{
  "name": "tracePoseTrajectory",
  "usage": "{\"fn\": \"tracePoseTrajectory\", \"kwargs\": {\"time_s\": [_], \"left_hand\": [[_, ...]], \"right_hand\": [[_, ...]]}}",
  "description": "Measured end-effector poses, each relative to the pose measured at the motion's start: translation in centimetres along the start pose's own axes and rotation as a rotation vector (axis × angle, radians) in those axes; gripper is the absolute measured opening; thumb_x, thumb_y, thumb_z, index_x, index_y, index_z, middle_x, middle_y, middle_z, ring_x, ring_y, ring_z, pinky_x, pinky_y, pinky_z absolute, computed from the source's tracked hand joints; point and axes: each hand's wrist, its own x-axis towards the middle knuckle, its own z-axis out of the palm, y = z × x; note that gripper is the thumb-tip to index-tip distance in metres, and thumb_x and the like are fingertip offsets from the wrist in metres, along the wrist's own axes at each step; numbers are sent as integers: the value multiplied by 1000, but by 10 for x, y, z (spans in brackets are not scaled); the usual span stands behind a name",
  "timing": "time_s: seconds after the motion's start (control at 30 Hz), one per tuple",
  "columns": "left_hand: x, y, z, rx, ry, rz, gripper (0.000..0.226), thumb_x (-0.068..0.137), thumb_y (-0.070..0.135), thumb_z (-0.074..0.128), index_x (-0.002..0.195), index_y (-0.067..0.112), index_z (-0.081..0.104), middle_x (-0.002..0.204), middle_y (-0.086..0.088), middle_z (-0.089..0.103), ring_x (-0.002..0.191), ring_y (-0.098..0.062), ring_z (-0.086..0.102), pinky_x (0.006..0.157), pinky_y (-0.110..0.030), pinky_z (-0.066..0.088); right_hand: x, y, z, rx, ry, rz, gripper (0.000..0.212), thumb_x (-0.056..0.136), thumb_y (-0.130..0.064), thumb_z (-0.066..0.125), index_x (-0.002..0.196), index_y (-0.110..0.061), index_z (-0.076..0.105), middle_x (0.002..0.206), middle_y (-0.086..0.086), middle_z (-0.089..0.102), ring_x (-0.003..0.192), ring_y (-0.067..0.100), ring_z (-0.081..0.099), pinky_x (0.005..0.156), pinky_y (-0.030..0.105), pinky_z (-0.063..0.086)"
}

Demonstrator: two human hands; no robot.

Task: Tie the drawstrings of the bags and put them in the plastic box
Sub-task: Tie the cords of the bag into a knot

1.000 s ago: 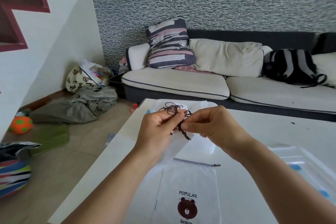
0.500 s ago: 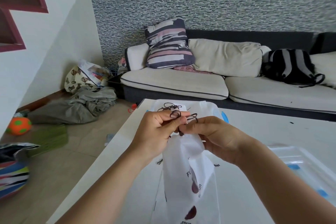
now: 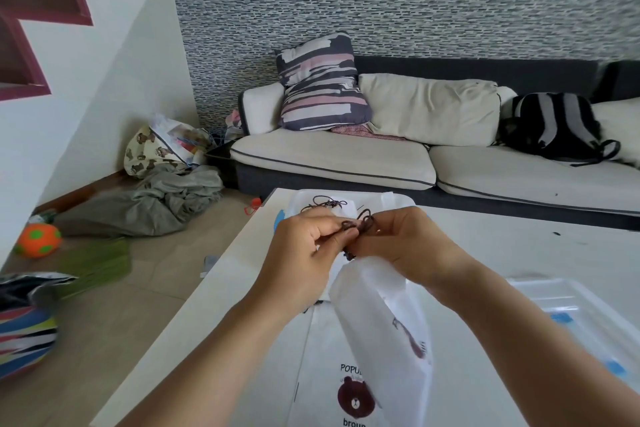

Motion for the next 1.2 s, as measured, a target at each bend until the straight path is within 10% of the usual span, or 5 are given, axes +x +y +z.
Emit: {"fn": "tracePoseTrajectory", "kwargs": {"time_s": [0.23,0.6,0.93,1.2], "left_hand": [[-3,-2,5,300,33,255,25,88,3,62,106,12,78,81,2,64,75,-7,61,68,-15,48],[-5,0,9,153,110,152,18,93,10,62,99,12,80,84,5,73,80,-10,68,72,-26,55],[-3,-2,-5,-32,15,47,16,94,8,66,100,14,79,93,10,76,92,-5,71,83,-18,53],[-9,5,-1,-131,-135,-35,17,95,13,65,104,11,79,91,4,75,90,-13,71,80,-22,53]], "right_hand": [[3,4,11,-490,164,-141,16,87,-17,67,76,-6,71,57,4,55,53,19,44,49,26,37],[5,11,33,-454,352,-214,29,87,-6,54,63,-21,48,53,-5,47,52,14,39,47,23,27],[2,13,-1,454,-242,162,24,91,-9,66,111,0,73,107,12,73,98,25,68,89,36,57],[0,5,-9,14,-289,115,25,78,-13,71,98,2,70,86,12,64,79,20,58,72,29,47]]}}
